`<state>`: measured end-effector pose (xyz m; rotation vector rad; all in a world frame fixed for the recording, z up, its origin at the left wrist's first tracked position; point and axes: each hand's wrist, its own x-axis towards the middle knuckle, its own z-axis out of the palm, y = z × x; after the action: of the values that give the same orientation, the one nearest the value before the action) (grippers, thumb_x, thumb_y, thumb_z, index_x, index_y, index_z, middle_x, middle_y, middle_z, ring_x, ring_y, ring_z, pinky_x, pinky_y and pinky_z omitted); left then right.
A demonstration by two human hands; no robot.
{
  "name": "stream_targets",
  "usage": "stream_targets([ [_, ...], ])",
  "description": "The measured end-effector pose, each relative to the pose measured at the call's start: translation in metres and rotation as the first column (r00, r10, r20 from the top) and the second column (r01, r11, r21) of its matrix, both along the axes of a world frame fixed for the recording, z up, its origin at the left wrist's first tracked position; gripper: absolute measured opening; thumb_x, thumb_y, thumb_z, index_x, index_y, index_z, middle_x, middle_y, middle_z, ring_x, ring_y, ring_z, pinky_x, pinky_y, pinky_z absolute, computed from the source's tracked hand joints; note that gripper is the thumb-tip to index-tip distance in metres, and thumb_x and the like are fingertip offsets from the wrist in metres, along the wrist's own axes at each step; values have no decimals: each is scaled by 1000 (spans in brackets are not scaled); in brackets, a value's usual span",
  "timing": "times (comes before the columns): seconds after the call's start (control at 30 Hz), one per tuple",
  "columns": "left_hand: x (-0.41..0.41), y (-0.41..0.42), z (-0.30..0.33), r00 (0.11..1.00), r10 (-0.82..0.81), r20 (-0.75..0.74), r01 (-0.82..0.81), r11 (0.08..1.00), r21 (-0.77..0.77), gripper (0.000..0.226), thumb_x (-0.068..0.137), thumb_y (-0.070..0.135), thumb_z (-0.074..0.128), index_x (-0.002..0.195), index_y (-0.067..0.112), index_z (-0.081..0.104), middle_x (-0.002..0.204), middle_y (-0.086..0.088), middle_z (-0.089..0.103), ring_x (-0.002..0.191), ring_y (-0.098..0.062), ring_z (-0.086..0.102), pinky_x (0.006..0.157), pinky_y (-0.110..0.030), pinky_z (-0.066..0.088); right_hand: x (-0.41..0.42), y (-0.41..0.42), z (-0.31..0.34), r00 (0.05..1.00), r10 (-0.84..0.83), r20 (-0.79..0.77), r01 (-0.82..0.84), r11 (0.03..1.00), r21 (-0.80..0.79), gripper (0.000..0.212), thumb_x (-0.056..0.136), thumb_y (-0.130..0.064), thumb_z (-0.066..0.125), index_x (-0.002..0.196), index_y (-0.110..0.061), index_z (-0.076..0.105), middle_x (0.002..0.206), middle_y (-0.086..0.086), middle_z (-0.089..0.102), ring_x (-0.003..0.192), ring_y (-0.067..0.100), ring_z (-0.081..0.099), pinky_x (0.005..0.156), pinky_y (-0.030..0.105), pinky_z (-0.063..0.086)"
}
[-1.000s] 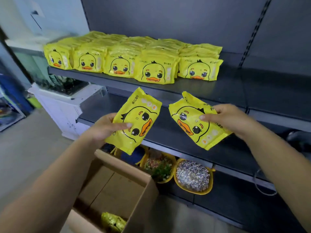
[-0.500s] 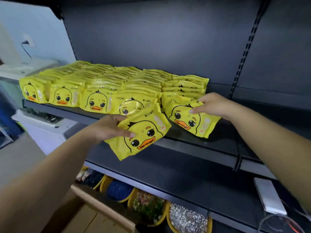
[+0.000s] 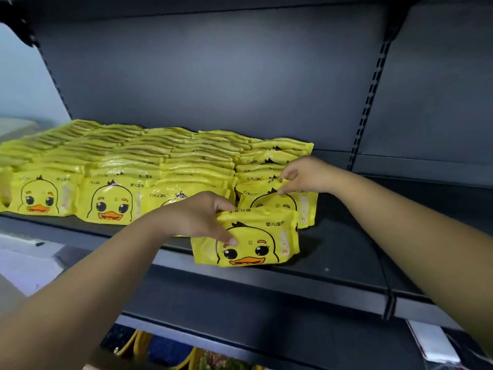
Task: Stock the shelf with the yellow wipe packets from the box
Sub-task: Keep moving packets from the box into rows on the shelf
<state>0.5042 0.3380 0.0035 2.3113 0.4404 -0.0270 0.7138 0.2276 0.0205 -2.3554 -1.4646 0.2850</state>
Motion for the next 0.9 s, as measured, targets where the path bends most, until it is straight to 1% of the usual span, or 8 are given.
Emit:
stream_targets([
  [0.17, 23, -19, 1, 998, -67, -23, 68, 996, 54, 20, 69, 16, 79, 73, 28, 64, 62, 21, 64, 59, 8, 55, 57, -6, 39, 8, -13, 3, 990, 38, -137, -27, 996, 79, 35, 81, -25, 69, 113, -12, 65, 117, 3, 64, 107, 14, 57, 83, 18, 40],
  [0.27, 38, -26, 3, 995, -87, -47, 92, 986, 135, 19, 70, 24, 79, 84, 18, 67, 73, 6, 63, 64, -3, 52, 61, -17, 39, 11, -24, 3, 986, 45, -159, -17, 986, 168, 27, 85, -26, 64, 107, -12, 67, 106, -1, 64, 101, 13, 57, 82, 20, 40],
  [0.33, 49, -31, 5, 993, -100, -65, 112, 970, 218, 30, 71, 27, 78, 91, 9, 65, 73, -3, 55, 62, -7, 45, 58, -21, 35, 14, -33, 1, 976, 15, -219, 40, 969, 243, 29, 87, -31, 60, 108, -12, 66, 101, -1, 62, 95, 14, 56, 82, 24, 41],
  [0.43, 64, -36, 10, 997, -56, -52, 70, 937, 343, 30, 74, 28, 75, 97, 16, 61, 68, 7, 49, 60, -5, 44, 50, -13, 31, 16, -47, -7, 921, -14, -388, 167, 916, 364, 34, 88, -36, 57, 113, -13, 62, 104, -3, 59, 100, 14, 55, 86, 28, 43],
  [0.57, 76, -35, 3, 998, 61, -15, -43, 834, 550, 62, 79, 36, 69, 134, 18, 45, 120, -1, 58, 103, -17, 49, 78, -20, 36, 11, -60, -30, 836, -7, -549, 291, 853, 433, 50, 85, -36, 61, 129, -18, 48, 126, -1, 51, 108, 12, 51, 94, 28, 43],
  [0.73, 64, -36, -21, 962, 33, 273, -234, 617, 751, 70, 70, 41, 75, 131, 20, 47, 129, -7, 51, 121, -30, 45, 98, -40, 34, -6, -66, -65, 766, 51, -641, 280, 871, 404, 81, 74, -31, 73, 141, -28, 27, 146, -2, 29, 130, 17, 37, 100, 33, 41],
  [0.83, 53, -31, -48, 871, 138, 471, -479, 450, 754, 85, 59, 60, 72, 125, 15, 44, 120, -21, 56, 109, -41, 55, 87, -58, 41, -17, -66, -73, 892, -41, -451, 281, 831, 480, 94, 72, -28, 76, 145, -22, 17, 150, 0, 18, 137, 17, 24, 105, 27, 27],
  [0.9, 44, -32, -61, 816, 297, 496, -578, 436, 690, 91, 66, 79, 42, 130, 15, 37, 130, -25, 48, 119, -44, 47, 91, -66, 34, -25, -65, -72, 982, -153, -111, 189, 820, 540, 98, 71, -36, 76, 146, -20, 15, 152, 4, 14, 139, 19, 15, 111, 32, 19],
])
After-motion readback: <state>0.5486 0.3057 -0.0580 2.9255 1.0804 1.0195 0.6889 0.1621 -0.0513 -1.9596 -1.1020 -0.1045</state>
